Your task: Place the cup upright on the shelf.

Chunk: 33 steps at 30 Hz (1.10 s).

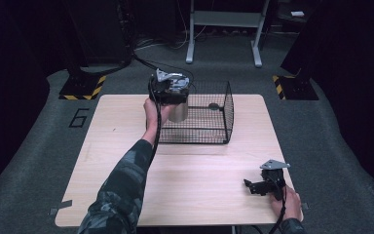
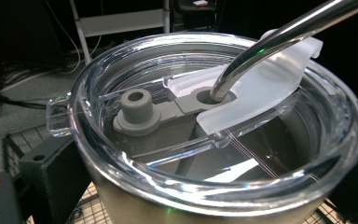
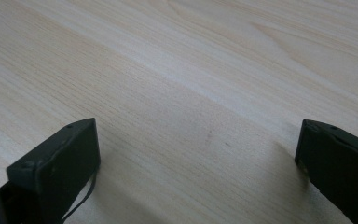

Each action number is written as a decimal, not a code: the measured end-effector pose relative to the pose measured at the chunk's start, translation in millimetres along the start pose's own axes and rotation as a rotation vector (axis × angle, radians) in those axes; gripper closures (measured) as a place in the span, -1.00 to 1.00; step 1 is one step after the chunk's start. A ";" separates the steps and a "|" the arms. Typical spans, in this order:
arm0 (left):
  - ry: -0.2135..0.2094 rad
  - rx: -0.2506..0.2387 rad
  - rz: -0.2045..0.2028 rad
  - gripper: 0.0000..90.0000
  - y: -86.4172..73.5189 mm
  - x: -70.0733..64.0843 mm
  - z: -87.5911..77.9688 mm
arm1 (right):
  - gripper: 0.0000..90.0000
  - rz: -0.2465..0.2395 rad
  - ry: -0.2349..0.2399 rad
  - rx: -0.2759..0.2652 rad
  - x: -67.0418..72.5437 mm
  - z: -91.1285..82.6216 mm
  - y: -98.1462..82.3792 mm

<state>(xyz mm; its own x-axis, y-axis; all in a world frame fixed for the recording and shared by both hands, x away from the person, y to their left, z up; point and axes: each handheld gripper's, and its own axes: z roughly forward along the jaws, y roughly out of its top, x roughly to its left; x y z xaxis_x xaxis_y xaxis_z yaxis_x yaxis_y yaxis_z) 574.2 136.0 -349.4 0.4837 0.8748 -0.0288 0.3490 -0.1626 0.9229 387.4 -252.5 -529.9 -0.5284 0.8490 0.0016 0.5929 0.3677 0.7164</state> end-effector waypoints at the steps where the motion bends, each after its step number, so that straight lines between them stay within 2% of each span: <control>1: 0.000 0.000 0.000 -0.91 0.0 0.0 0.0 | -1.00 0.000 0.000 0.000 0.0 0.0 0.0; 4: 0.001 0.016 -0.014 -0.91 -5.6 -0.4 7.1 | -1.00 0.001 -0.003 0.000 0.2 0.0 0.0; 18: 0.023 0.066 -0.016 -0.91 -22.4 0.7 25.0 | -1.00 0.007 -0.004 0.000 0.8 0.0 -0.2; 23: 0.022 0.082 -0.038 -0.91 -28.5 2.5 31.3 | -1.00 0.007 -0.003 0.000 0.8 0.0 -0.2; 33: 0.020 0.095 -0.010 -0.91 -34.2 -8.5 44.1 | -1.00 -0.006 0.000 0.003 -0.1 -0.2 -0.3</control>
<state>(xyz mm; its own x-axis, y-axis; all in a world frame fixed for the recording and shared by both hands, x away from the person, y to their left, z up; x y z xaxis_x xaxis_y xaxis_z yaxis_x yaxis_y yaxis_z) 593.5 113.9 -397.6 0.4636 0.8856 -0.0294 0.4293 -0.1955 0.8818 387.1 -252.8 -530.0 -0.5315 0.8471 -0.0027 0.5917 0.3736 0.7144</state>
